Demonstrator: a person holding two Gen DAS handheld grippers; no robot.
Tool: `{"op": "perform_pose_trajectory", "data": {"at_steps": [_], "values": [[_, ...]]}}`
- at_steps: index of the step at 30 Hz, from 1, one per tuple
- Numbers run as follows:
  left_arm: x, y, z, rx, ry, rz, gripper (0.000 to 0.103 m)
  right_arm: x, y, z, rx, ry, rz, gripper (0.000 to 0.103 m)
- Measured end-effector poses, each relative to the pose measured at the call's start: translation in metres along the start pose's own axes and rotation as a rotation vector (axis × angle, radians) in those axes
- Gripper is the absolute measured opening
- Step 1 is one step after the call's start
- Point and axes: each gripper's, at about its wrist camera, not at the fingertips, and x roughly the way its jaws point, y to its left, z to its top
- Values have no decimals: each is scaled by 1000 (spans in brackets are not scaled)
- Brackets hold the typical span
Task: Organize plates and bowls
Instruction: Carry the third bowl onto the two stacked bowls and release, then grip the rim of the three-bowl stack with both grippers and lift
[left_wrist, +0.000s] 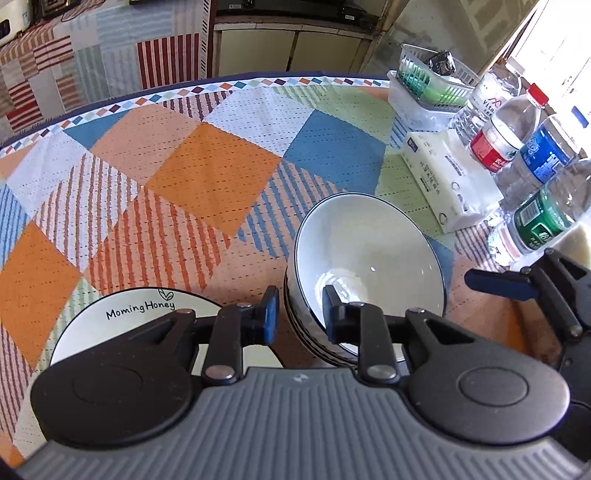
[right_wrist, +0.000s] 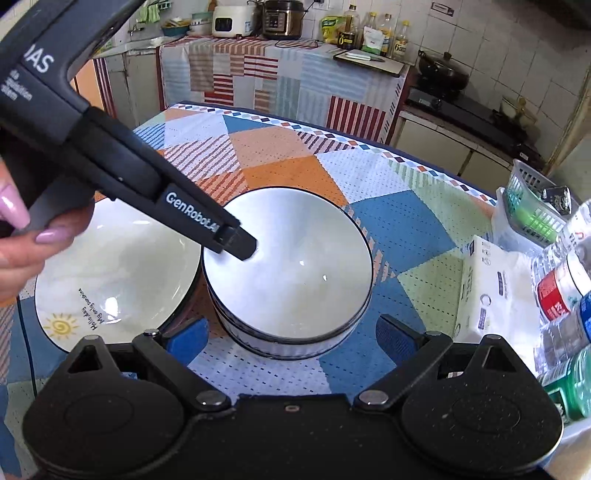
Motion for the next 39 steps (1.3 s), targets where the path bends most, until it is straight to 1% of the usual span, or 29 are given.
{"op": "perform_pose_trajectory", "data": {"at_steps": [2,4,8,10,11,13,14,15,16,17,19,23,27,31,33,35,39], "values": [[-2,6,-1,-31,8,-23,23,-2,-1,-4,27,-8,7,99],[-7,9,-2,-49,2,-37,25,-8,-2,-10,74,-43,-4,99],[-21,10,-2,-27,-7,-36,28,-26,-4,-29,153,-132,4,99],[-27,10,-1,-10,-6,-35,38,-33,-5,-39,164,-173,-3,99],[-30,10,0,-6,-6,-38,40,-35,-5,-44,165,-196,1,99],[-33,12,2,-4,-4,-46,46,-40,-8,-54,161,-237,50,99],[-34,13,2,-7,-1,-49,49,-40,-10,-57,165,-241,74,99],[-34,14,3,-13,2,-50,53,-38,-11,-59,169,-233,80,99],[-34,16,4,-20,2,-52,54,-36,-11,-60,170,-221,70,99],[-32,17,4,-28,5,-53,55,-33,-10,-60,164,-211,47,99],[-28,20,4,-45,18,-58,62,-26,-8,-60,160,-180,10,99],[-13,17,5,-46,38,-57,66,-5,-11,-61,172,-130,31,99],[4,12,7,-34,48,-50,67,23,-16,-62,184,-93,20,98],[21,10,9,-25,57,-65,67,45,-20,-58,200,-73,41,98],[29,9,9,-33,72,-71,67,54,-18,-53,149,-61,36,98],[35,9,8,-44,82,-86,67,60,-14,-47,80,-58,12,98],[44,4,7,-38,94,-93,67,70,-12,-38,25,-65,52,98]]}}
